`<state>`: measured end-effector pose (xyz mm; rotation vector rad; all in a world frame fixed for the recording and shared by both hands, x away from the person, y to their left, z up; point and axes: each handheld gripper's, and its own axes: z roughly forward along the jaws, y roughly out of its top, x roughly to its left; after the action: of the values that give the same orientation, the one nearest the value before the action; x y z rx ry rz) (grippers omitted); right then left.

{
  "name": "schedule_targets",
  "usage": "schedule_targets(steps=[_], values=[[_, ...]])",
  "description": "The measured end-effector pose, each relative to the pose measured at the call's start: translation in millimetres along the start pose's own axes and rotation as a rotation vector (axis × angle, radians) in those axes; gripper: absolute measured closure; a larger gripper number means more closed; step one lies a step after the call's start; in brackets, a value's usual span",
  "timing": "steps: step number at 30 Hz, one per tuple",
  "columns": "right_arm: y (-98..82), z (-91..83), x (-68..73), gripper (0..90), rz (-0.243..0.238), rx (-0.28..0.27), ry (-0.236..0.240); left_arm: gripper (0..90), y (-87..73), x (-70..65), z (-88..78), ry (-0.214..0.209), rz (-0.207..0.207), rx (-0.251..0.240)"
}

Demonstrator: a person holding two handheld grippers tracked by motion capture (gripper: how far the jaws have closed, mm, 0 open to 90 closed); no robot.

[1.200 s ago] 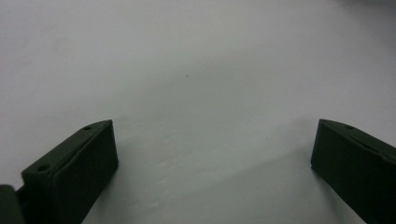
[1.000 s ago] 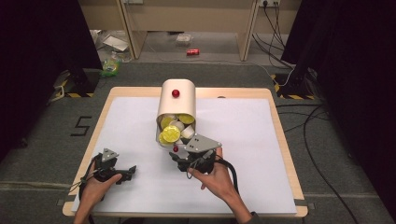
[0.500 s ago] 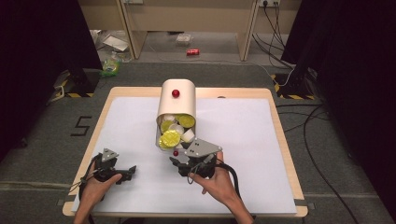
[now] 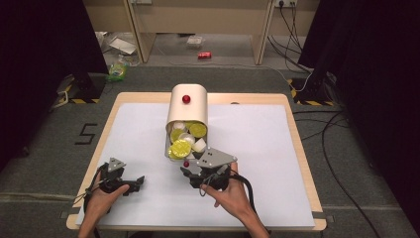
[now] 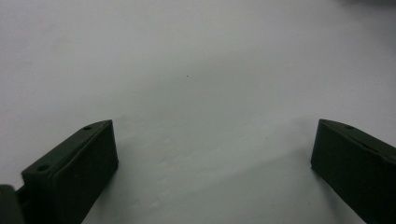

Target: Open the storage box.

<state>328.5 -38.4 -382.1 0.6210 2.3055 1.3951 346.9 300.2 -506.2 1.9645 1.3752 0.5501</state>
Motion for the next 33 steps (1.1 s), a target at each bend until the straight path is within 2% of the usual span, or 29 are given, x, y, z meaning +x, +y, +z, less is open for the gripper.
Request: schedule_targets(steps=[1, 4, 7, 19, 24, 33], values=[[1.7, -2.8, -1.8, 39.5, 0.002, -0.027, -0.027, 0.0, 0.0, 0.0, 0.0, 0.000, 0.000, 0.000], [3.5, -6.9, -4.6, 39.0, 0.029, -0.069, -0.039, 0.0, 0.0, 0.0, 0.0, 0.000, 0.000, 0.000], [4.9, -8.7, -6.8, 38.5, 0.033, -0.088, -0.058, 0.0, 0.0, 0.0, 0.0, 0.000, 0.000, 0.000], [11.0, 1.0, -8.2, 35.5, 0.055, -0.099, -0.088, 0.0, 0.1, 0.1, 0.1, 0.000, -0.001, 0.001], [12.1, 6.4, -11.4, 30.2, 0.078, -0.090, -0.102, 0.0, 0.3, 0.0, 0.3, 0.001, 0.000, 0.002], [15.8, 14.8, -15.0, 25.0, 0.069, -0.078, -0.129, 0.0, 0.4, 0.1, 0.3, 0.001, 0.000, 0.003]])
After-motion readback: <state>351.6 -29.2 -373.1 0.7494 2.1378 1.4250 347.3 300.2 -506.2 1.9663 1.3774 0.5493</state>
